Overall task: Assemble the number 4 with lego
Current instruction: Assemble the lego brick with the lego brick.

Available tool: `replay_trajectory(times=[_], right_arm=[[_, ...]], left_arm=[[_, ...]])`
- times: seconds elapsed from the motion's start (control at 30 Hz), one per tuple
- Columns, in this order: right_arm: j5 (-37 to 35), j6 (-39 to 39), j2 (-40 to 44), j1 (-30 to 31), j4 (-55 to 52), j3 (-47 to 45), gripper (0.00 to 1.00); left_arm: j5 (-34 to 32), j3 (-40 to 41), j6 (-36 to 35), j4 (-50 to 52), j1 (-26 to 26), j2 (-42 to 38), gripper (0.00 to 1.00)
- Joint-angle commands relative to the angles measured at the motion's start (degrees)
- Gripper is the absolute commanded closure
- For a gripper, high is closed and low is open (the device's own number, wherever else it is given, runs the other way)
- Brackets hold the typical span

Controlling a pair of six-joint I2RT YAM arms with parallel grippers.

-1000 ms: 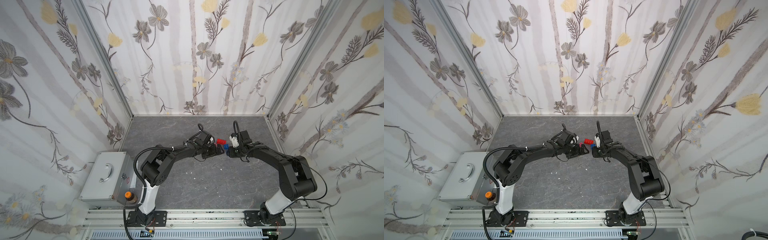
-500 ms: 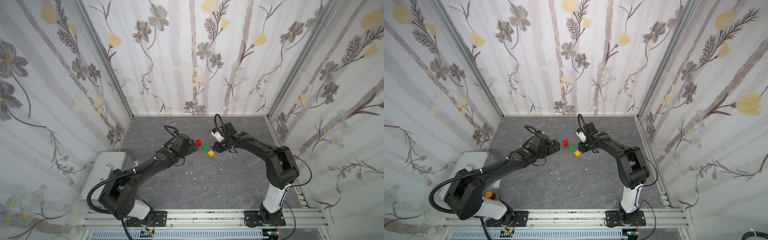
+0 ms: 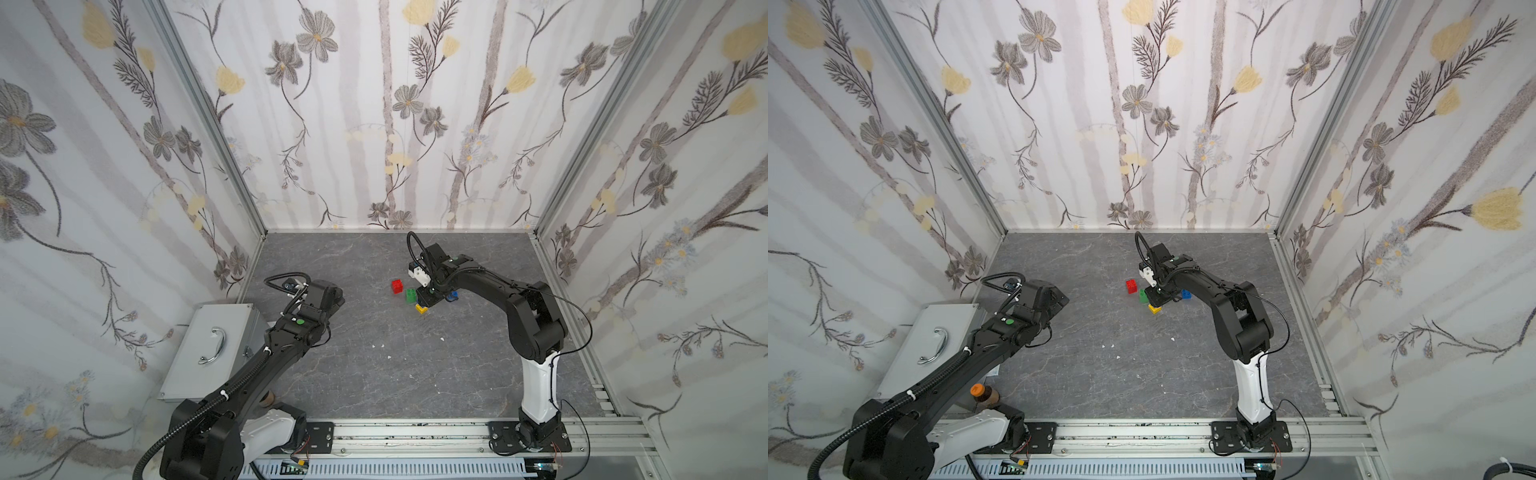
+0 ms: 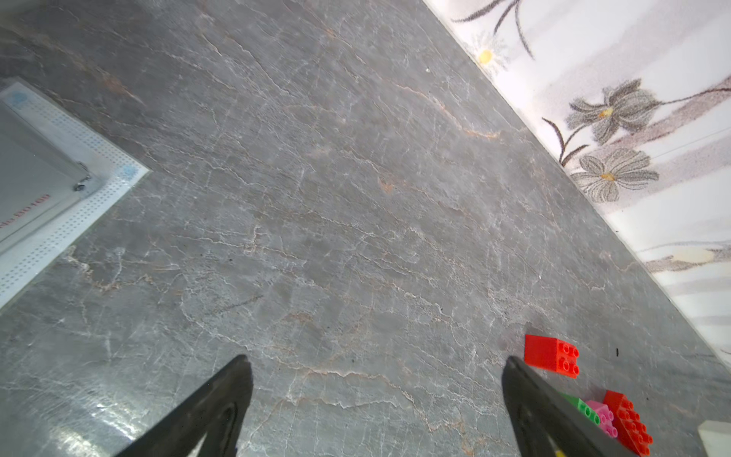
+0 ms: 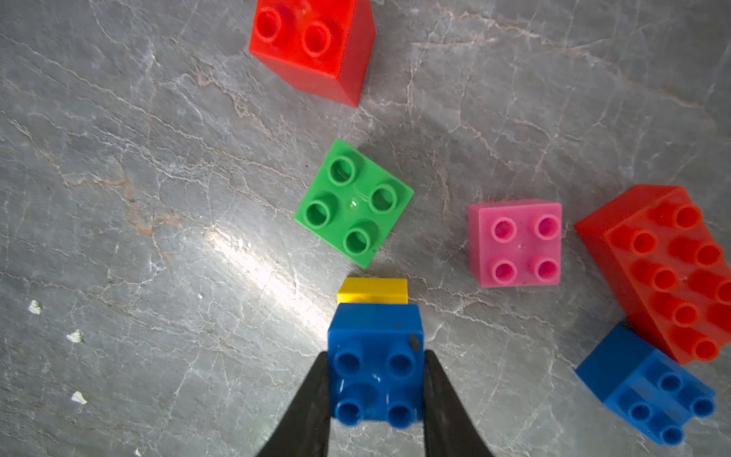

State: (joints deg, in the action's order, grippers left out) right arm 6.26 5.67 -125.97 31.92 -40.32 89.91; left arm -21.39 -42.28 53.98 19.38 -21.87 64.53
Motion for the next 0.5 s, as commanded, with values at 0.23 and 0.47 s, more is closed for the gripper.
replay_trajectory(times=[0.23, 0.47], right_arm=[[0.1, 1.3, -1.6, 0.8, -1.2, 0.8, 0.85], [0.6, 1.5, -2.6, 1.2, -1.2, 0.6, 0.85]], left_arm=[[5.3, -2.3, -2.0, -0.3, 0.7, 5.1, 0.00], [9.4, -3.1, -2.7, -2.3, 0.7, 7.4, 0.00]])
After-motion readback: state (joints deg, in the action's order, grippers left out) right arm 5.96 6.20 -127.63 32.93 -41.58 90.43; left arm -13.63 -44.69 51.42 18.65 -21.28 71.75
